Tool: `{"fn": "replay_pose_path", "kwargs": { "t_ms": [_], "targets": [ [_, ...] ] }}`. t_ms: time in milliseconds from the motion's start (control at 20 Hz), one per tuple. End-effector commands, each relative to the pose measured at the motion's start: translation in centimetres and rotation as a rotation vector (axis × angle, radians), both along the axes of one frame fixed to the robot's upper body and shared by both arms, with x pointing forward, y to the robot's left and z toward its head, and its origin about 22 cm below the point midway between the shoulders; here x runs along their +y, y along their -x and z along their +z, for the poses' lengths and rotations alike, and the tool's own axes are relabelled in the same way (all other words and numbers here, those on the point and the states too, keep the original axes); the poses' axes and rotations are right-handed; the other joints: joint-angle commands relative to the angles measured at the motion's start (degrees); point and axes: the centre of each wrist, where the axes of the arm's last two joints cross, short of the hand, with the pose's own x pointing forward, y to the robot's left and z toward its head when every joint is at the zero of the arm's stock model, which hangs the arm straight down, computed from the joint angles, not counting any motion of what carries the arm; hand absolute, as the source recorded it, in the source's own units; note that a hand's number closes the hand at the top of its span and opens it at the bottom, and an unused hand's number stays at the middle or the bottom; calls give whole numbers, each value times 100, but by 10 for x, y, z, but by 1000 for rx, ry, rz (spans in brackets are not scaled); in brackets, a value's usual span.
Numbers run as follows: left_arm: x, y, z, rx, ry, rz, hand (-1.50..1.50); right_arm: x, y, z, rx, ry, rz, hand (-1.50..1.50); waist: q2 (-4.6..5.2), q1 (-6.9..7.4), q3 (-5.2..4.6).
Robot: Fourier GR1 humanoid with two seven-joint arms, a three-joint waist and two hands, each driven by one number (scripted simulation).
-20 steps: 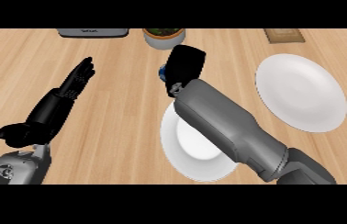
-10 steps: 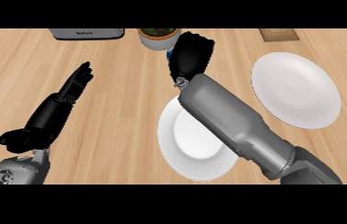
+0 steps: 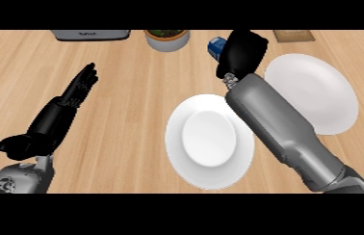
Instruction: Pick the can from the plate and place it in the plate
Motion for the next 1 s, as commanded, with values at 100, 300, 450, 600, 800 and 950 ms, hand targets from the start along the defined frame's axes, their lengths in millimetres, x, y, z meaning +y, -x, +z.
{"fn": "replay_pose_path", "kwargs": {
  "t_ms": [100,300,450,600,800,950],
  "targets": [
    [0,-2,2,1,-5,-25,0,-67,-12,16,-154,-142,-216,150,32,52,1],
    [18,-8,16,-22,-18,-13,0,-117,2,-24,-183,-79,-247,150,39,61,2],
    [6,-7,16,-14,-3,-19,0,-139,-2,-27,-167,-69,-268,150,52,144,0],
    [-9,3,-5,1,-1,-32,0,-176,-2,-50,-82,-36,-325,150,63,187,0],
    [-11,1,6,-13,-11,-33,0,-213,-2,-52,-17,-221,-406,150,64,195,4],
    [-2,-4,1,-10,-6,-31,0,-221,14,-94,58,-296,-471,-150,76,175,3]
  ]
}}
